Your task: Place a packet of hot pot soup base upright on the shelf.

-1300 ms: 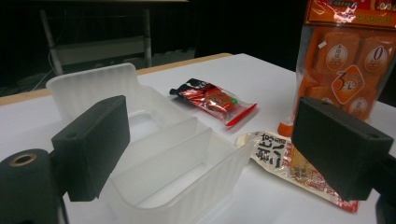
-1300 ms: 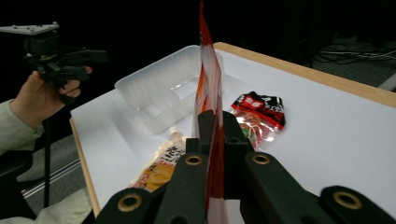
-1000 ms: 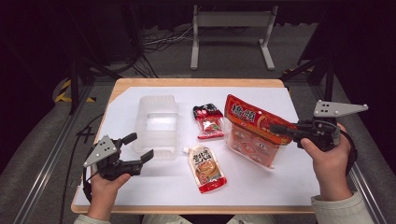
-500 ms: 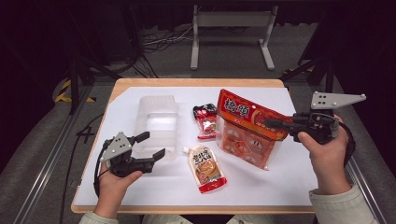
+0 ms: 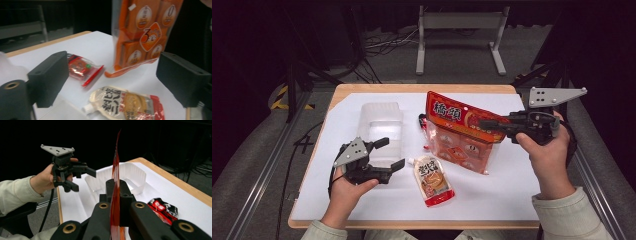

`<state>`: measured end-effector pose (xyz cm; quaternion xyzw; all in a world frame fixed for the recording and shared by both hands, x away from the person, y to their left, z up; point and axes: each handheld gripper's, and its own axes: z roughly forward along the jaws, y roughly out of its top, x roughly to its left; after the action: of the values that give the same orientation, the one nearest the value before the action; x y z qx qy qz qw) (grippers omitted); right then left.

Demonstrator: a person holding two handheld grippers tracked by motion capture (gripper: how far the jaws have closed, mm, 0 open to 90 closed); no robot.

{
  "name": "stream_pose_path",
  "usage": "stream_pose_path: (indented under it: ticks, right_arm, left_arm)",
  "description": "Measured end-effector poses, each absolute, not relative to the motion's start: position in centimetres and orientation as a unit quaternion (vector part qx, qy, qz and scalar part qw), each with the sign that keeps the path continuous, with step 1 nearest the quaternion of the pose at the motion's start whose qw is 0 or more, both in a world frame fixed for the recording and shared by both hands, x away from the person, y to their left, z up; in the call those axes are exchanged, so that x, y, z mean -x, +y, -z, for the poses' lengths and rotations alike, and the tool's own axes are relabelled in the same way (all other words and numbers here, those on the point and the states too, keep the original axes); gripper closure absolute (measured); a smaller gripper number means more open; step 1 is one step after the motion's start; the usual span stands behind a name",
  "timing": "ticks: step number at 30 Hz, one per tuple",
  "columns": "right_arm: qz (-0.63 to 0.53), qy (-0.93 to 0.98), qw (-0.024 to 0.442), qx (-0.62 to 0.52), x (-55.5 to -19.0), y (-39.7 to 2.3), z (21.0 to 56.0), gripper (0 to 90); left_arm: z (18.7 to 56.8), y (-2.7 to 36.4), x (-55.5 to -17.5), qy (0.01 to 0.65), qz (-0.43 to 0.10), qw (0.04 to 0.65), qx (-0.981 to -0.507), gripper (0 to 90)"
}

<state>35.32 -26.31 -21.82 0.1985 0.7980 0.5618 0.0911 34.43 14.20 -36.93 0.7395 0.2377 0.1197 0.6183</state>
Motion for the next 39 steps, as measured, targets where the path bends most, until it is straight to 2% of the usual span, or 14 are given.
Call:
stream_pose_path:
  ticks: [4, 11, 21, 31, 32, 34, 37, 39]
  right_arm:
    - [-0.563, 0.801, 0.085, -0.186, -35.7, -25.2, 21.7, 90.0]
    - [-0.566, 0.803, 0.080, -0.168, -36.0, -23.7, 21.6, 90.0]
    - [-0.578, 0.800, 0.064, -0.149, -36.2, -22.3, 21.6, 90.0]
    - [-0.586, 0.798, 0.050, -0.129, -36.3, -21.1, 21.9, 90.0]
    - [-0.589, 0.797, 0.048, -0.127, -36.3, -20.9, 22.0, 90.0]
    - [-0.589, 0.797, 0.047, -0.126, -36.3, -20.8, 22.1, 90.0]
    - [-0.592, 0.795, 0.043, -0.123, -36.4, -20.6, 22.3, 90.0]
    - [-0.594, 0.794, 0.041, -0.123, -36.5, -20.4, 22.5, 90.0]
  left_arm:
    - [36.7, 13.1, -34.9, 0.228, -0.120, 0.610, -0.749, 5.8]
    - [36.8, 12.0, -35.9, 0.233, -0.116, 0.603, -0.754, 3.3]
    - [37.4, 11.5, -37.1, 0.232, -0.101, 0.626, -0.737, 6.9]
    - [38.1, 10.2, -37.6, 0.198, -0.065, 0.624, -0.753, 6.3]
    - [38.1, 10.0, -37.6, 0.193, -0.057, 0.628, -0.752, 10.9]
    - [38.1, 9.6, -37.5, 0.182, -0.044, 0.633, -0.751, 13.5]
    - [38.3, 9.1, -37.5, 0.172, -0.039, 0.632, -0.755, 12.4]
    - [38.4, 9.0, -37.5, 0.172, -0.040, 0.638, -0.750, 18.1]
